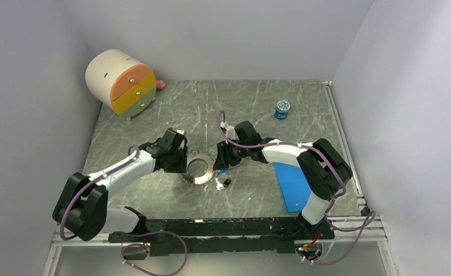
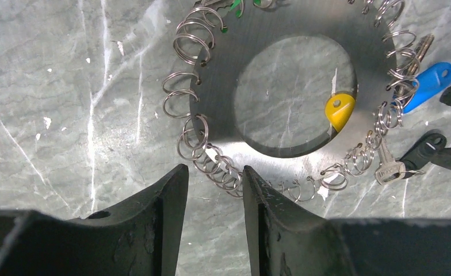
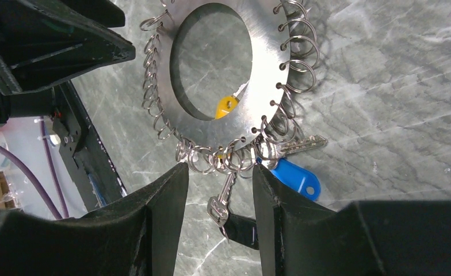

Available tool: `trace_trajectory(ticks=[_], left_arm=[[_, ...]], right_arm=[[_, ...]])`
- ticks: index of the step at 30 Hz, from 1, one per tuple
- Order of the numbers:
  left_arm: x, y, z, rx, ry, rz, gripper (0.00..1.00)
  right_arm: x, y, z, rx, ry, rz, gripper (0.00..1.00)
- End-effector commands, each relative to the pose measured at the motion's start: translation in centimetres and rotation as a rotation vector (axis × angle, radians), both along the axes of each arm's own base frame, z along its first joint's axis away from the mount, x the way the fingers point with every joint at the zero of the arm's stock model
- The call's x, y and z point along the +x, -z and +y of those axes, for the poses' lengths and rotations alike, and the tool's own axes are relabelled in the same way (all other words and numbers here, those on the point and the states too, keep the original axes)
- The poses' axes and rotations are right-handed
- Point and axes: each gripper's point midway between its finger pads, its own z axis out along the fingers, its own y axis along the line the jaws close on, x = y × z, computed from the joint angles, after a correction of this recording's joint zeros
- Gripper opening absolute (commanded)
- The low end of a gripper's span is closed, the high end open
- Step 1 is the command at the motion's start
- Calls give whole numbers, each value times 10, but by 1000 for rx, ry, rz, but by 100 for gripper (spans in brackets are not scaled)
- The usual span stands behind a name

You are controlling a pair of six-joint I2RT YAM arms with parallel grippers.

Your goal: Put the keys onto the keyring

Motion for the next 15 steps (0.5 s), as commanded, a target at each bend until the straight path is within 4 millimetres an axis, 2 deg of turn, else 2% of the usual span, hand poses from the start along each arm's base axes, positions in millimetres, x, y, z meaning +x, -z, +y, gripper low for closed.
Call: trace_trajectory(ticks=[1, 6, 9, 15], left_arm=[[4, -13, -3, -51, -39, -62, 46], [7, -12, -7, -104, -56, -37, 47], [7, -12, -7, -175, -93, -8, 47], [1, -13, 4, -326, -228, 52, 50]], right_arm=[[7, -25, 14, 18, -9, -72, 48], [6, -18, 15, -17, 22, -63, 48], [13, -13, 13, -58, 41, -69, 50], [48, -11, 14, -155, 87, -139, 57]])
